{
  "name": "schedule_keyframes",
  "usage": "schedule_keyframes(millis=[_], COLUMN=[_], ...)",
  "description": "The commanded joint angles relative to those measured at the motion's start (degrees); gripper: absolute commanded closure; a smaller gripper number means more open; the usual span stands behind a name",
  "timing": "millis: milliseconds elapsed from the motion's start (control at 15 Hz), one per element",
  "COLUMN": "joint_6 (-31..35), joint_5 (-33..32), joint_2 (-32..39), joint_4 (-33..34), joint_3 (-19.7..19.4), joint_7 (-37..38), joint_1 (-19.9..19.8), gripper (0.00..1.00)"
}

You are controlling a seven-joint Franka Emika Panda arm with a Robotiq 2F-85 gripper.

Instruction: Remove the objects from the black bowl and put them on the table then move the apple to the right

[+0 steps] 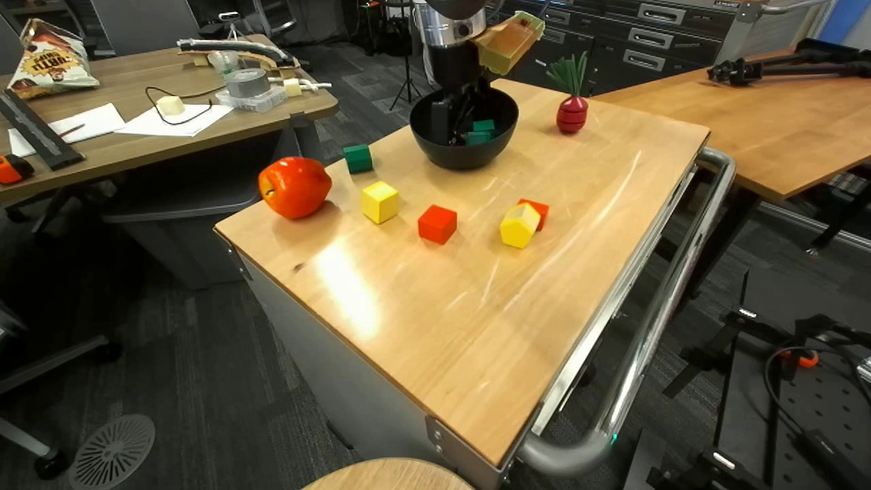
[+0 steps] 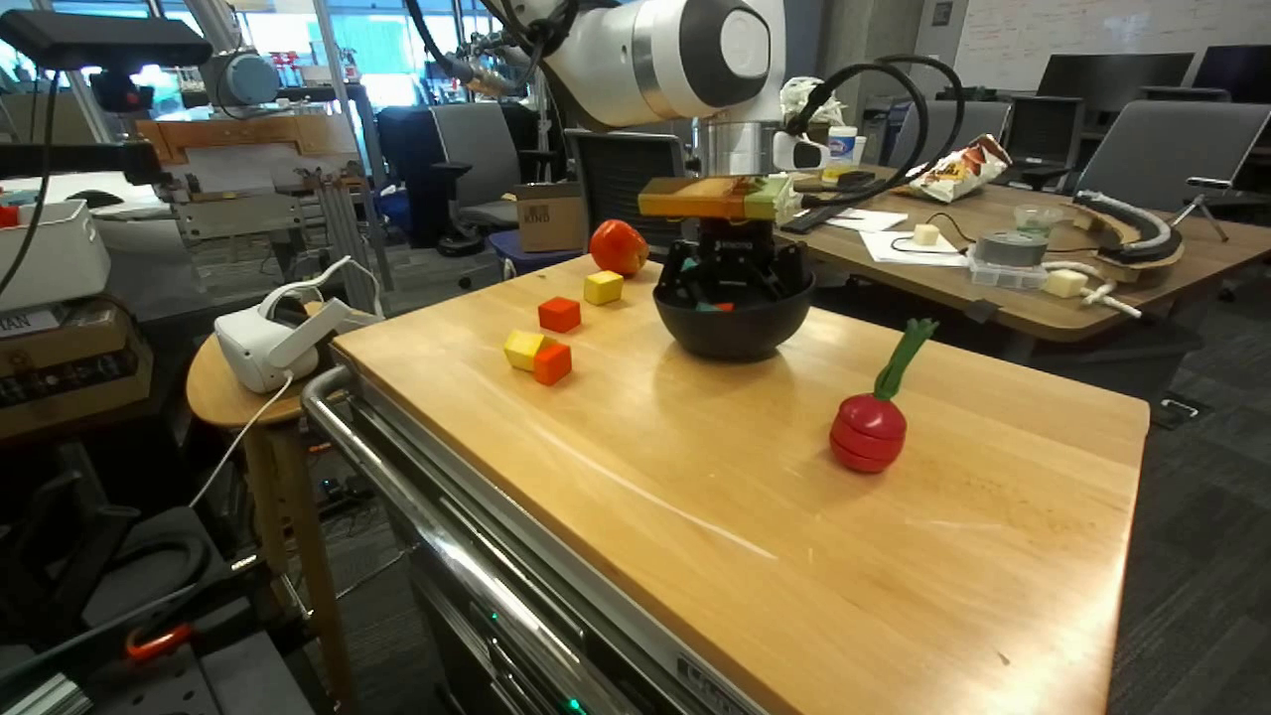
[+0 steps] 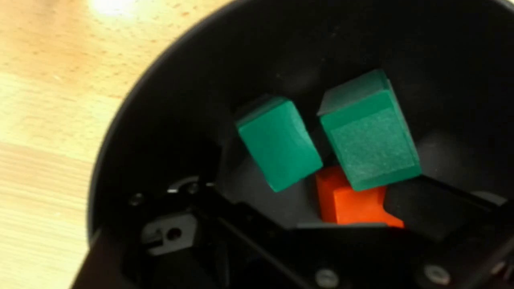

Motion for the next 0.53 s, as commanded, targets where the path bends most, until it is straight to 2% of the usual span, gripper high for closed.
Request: schedule_keyframes(millis=[0,133,467], joint_6=[-2.3,-2.6,-1.1], joint_5=[3.3,4.2,6.0], joint_2=[1.5,1.4,-0.1], joint_4=[2.4,2.4,2.0], joint_3=[1.0,0.9,0.9], joint_7=[-2.8,-2.9,-2.9], joint_1=[-1.5,-1.8,-2.4], gripper=[0.25,0.3,0.7])
